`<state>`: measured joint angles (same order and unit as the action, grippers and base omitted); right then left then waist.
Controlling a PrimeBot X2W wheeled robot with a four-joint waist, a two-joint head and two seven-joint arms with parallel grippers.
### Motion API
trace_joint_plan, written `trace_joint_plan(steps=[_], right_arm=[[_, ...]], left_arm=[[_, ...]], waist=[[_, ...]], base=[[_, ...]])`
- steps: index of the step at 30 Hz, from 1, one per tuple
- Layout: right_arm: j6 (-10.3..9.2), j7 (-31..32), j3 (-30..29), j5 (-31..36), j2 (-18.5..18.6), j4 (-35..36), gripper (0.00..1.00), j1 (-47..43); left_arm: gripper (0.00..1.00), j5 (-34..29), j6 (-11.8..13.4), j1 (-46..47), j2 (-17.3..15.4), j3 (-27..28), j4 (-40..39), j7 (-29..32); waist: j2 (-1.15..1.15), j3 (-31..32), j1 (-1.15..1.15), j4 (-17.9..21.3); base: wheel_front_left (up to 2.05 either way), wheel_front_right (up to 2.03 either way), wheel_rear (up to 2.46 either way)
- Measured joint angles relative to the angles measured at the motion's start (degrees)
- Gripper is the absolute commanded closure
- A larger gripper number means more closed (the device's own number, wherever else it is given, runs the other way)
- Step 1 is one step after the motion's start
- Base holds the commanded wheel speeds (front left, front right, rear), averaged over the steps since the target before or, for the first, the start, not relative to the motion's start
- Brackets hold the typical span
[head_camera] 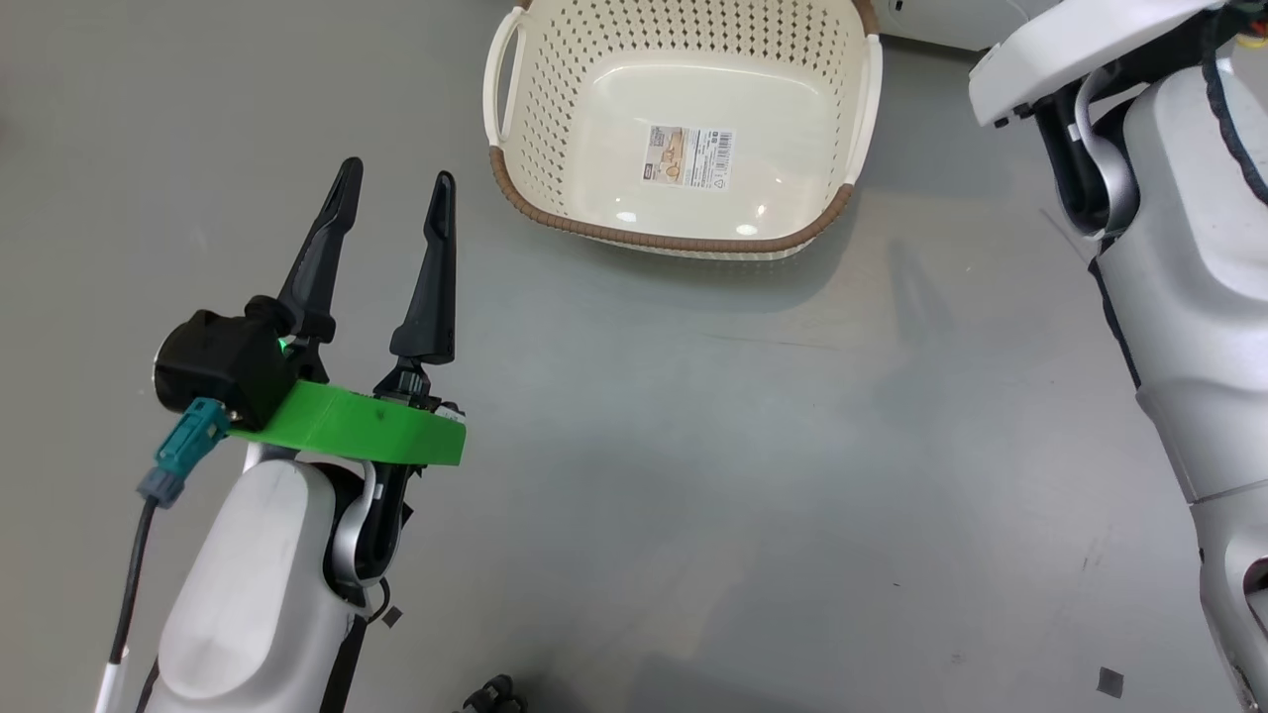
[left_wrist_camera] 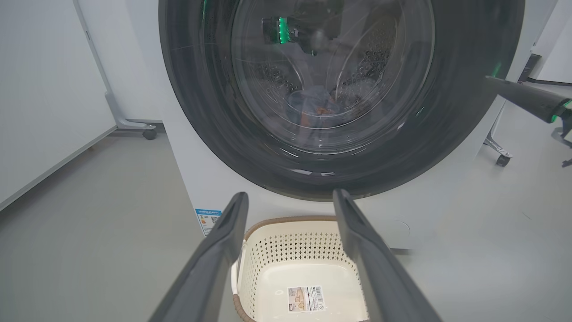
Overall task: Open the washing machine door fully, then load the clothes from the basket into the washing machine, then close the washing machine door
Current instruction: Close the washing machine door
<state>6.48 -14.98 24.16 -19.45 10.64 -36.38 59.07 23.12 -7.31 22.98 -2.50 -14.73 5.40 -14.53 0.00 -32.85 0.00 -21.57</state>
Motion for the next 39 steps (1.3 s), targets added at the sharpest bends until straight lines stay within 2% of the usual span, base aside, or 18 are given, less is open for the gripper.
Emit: trace_joint_plan(steps=[1, 2, 3, 4, 30, 39], right_arm=[[0.0, 0.0, 0.08, -0.03, -0.27, 0.05, 0.96, -0.6], [0.01, 0.0, 0.07, -0.09, -0.54, 0.16, 0.64, -1.22], [0.01, 0.0, 0.05, -0.1, -0.81, 0.29, 0.11, -1.86], [0.01, 0.0, 0.02, -0.12, -1.1, 0.35, 0.0, -2.46], [-0.07, 0.01, -5.28, -0.3, -3.61, 6.39, 0.0, -21.75], [-1.08, 0.01, -8.66, -0.79, -3.99, 8.55, 0.0, -29.5]], left_arm=[[0.0, 0.0, 0.0, -0.29, -0.26, 0.18, 0.04, 0.0], [0.0, -0.01, 0.0, -0.67, -0.43, 0.36, 0.08, 0.0], [0.0, -0.1, 0.0, -1.03, -0.54, 0.55, 0.22, 0.0], [0.0, -0.32, 0.0, -1.36, -0.64, 0.77, 0.31, 0.0], [0.0, -3.55, 0.0, -9.23, -3.72, 9.22, 3.78, 0.0], [0.0, -4.47, 0.0, -11.87, -3.67, 11.84, 4.64, 0.0]], waist=[[0.0, 0.44, 0.0, 0.24], [0.0, 0.87, 0.0, 0.48], [0.0, 1.3, 0.0, 0.74], [0.0, 1.72, 0.0, 1.0], [0.0, 12.93, 0.0, 9.49], [0.0, 17.5, 0.0, 12.54]], base=[[0.0, 0.0, 0.0], [0.0, 0.0, 0.0], [0.0, 0.0, 0.0], [0.0, 0.0, 0.0], [0.0, 0.0, 0.0], [0.0, 0.0, 0.0]])
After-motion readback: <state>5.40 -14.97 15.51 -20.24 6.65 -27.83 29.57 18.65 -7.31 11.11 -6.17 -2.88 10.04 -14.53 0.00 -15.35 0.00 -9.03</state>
